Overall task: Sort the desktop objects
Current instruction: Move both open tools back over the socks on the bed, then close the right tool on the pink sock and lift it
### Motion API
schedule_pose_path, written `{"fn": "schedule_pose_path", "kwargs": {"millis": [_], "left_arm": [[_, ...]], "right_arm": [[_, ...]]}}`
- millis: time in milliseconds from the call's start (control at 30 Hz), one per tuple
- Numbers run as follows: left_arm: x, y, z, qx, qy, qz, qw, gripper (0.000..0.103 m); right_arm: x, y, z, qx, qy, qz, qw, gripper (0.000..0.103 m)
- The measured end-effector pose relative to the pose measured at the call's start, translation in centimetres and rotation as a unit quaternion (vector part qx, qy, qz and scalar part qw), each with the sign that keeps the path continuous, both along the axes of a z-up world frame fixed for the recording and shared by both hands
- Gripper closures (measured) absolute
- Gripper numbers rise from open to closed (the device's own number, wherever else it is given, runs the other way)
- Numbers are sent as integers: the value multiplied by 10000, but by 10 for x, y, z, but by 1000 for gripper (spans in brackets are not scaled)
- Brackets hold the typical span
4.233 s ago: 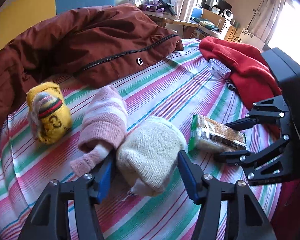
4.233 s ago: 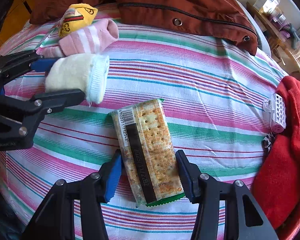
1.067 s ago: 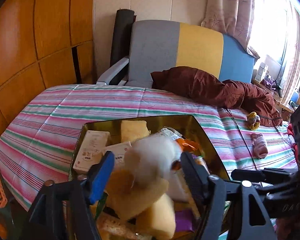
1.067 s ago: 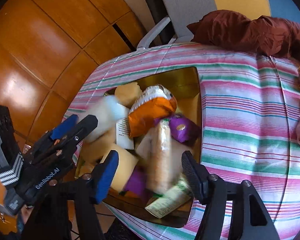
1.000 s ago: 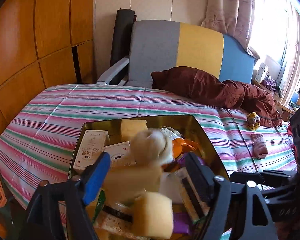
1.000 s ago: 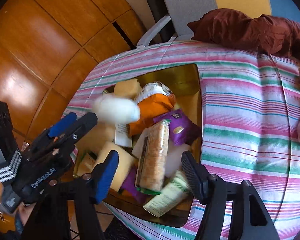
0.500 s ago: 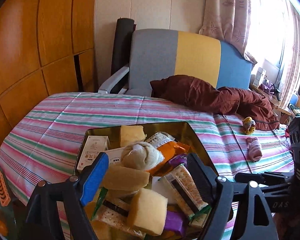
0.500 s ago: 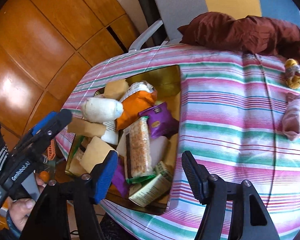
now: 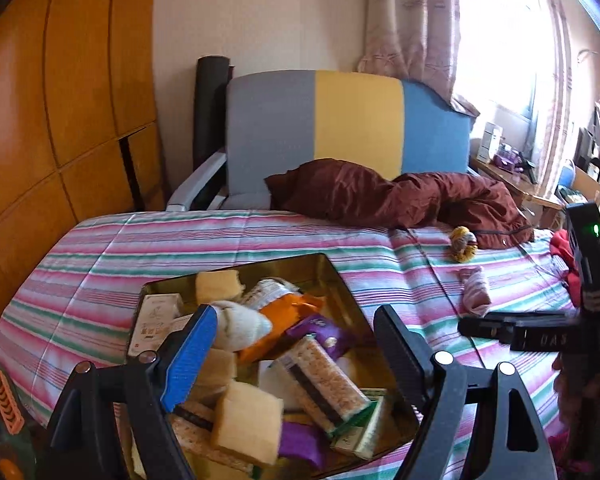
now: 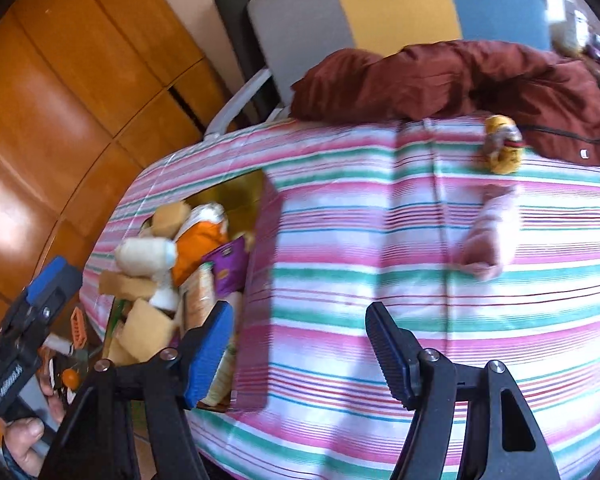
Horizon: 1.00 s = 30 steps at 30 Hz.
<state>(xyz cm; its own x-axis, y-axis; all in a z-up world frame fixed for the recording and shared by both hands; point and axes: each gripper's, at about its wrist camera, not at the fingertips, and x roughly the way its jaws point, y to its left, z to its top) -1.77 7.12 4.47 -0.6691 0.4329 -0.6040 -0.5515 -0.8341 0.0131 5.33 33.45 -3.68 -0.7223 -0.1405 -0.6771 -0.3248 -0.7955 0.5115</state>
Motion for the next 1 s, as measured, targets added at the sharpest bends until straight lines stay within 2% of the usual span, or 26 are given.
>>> {"fn": "schedule_pose_path", "kwargs": {"millis": [233,333,467,667,800,1000], "left_arm": [[9,26,-3,-129,-39,-308,9994,21],[10,35,-6,-72,-179,-482,9987,21],[9,46,-9,52,-399,-624,9972,21],[6,60,-13,63,-512,-752,9958,21],[3,72,-17,34,-643,-861,9942,22],[-2,92,-24,-102,-770,-975,9922,22]], "right_arm": [[20,41,2,136,-95,-439,9989,31],[27,64,-2,127,-231,-683,9973,31],[36,99,-8,43,-392,-1078,9934,31],[35,142,-29,-266,-604,-1525,9861,31],[21,158,-50,-606,-672,-1551,9837,31],[-7,158,-76,-688,-807,-1260,9864,31]]}}
